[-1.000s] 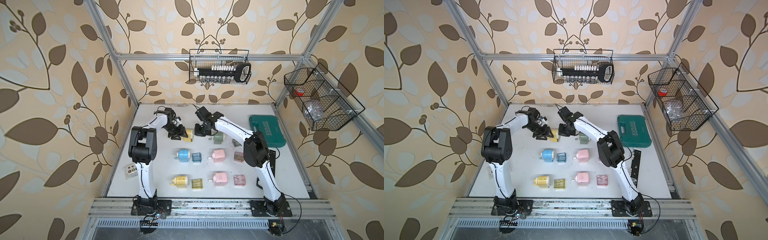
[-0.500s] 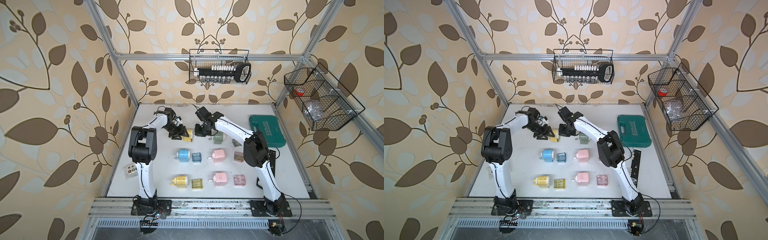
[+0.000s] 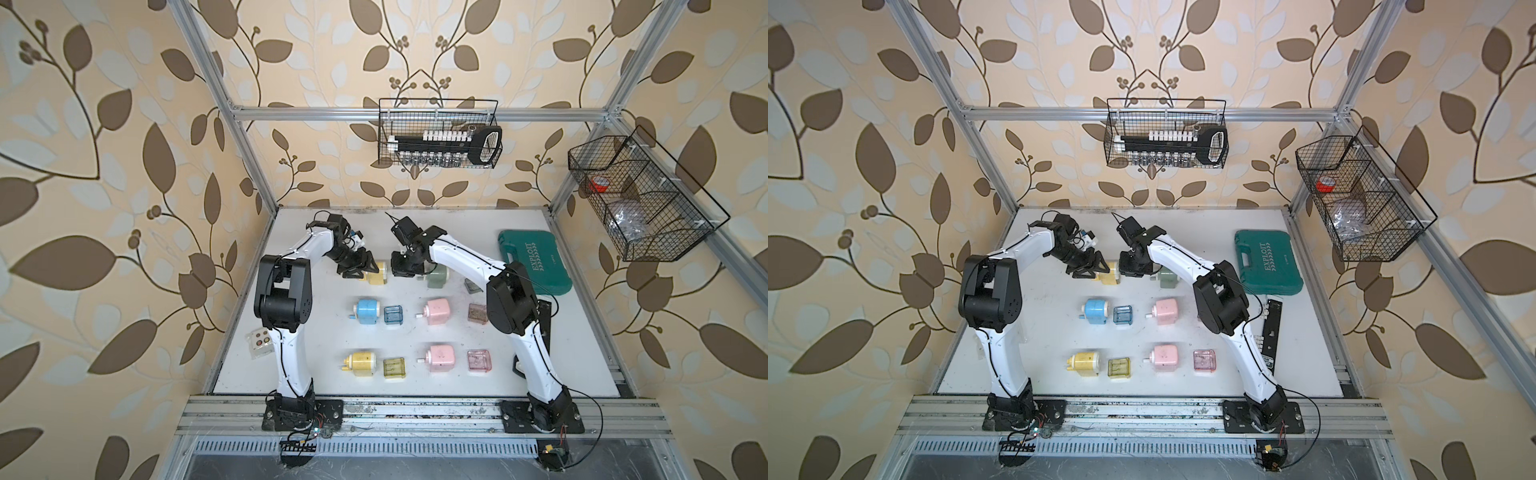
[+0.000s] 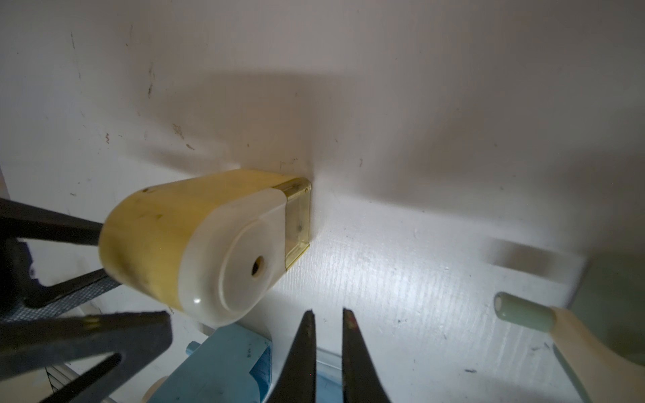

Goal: Put the tray back into the pencil sharpener
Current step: Close the container of the pencil sharpener, then pick up the container from the center of the board.

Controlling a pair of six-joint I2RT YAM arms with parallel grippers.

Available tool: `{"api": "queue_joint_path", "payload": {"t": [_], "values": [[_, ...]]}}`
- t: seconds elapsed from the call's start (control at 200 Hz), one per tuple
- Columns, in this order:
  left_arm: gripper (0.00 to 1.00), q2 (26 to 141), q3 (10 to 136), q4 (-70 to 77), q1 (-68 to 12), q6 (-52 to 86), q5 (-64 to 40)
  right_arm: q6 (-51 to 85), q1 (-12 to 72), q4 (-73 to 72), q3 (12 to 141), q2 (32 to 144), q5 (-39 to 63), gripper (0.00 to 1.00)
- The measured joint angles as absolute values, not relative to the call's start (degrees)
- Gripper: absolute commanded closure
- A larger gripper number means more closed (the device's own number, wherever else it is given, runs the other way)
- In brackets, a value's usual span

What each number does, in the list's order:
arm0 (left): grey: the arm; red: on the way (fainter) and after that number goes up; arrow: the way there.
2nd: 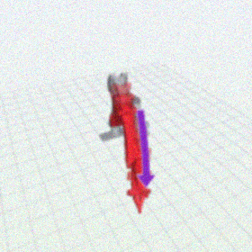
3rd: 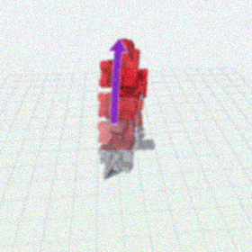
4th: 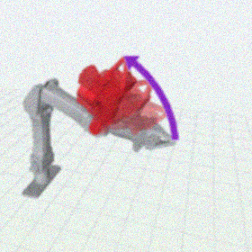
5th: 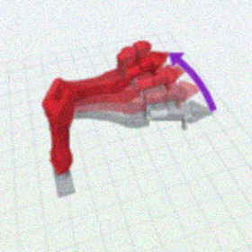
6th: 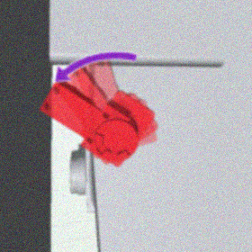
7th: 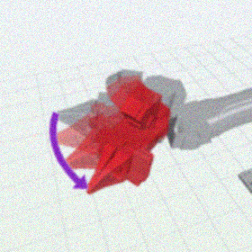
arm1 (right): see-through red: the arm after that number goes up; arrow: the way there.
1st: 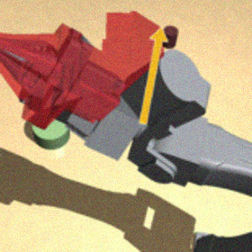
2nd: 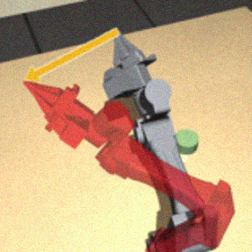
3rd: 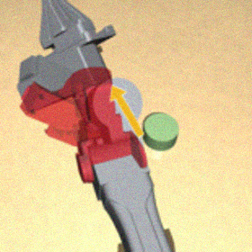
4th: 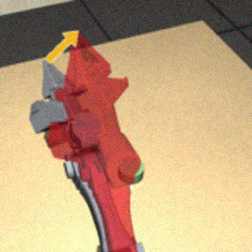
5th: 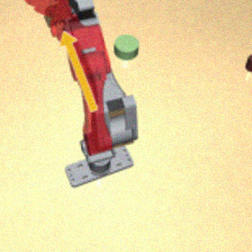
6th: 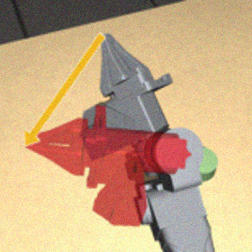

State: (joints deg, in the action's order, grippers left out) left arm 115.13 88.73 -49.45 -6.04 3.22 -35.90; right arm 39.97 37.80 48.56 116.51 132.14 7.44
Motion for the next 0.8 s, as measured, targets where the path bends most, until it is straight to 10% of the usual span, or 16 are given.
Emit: {"api": "queue_joint_path", "payload": {"t": [0.805], "values": [[0.36, 91.7, 77.8, -53.8, -5.1, 9.6, -28.3, 39.6, 43.8, 56.4, 112.7, 121.2, 0.5, 0.64]]}}
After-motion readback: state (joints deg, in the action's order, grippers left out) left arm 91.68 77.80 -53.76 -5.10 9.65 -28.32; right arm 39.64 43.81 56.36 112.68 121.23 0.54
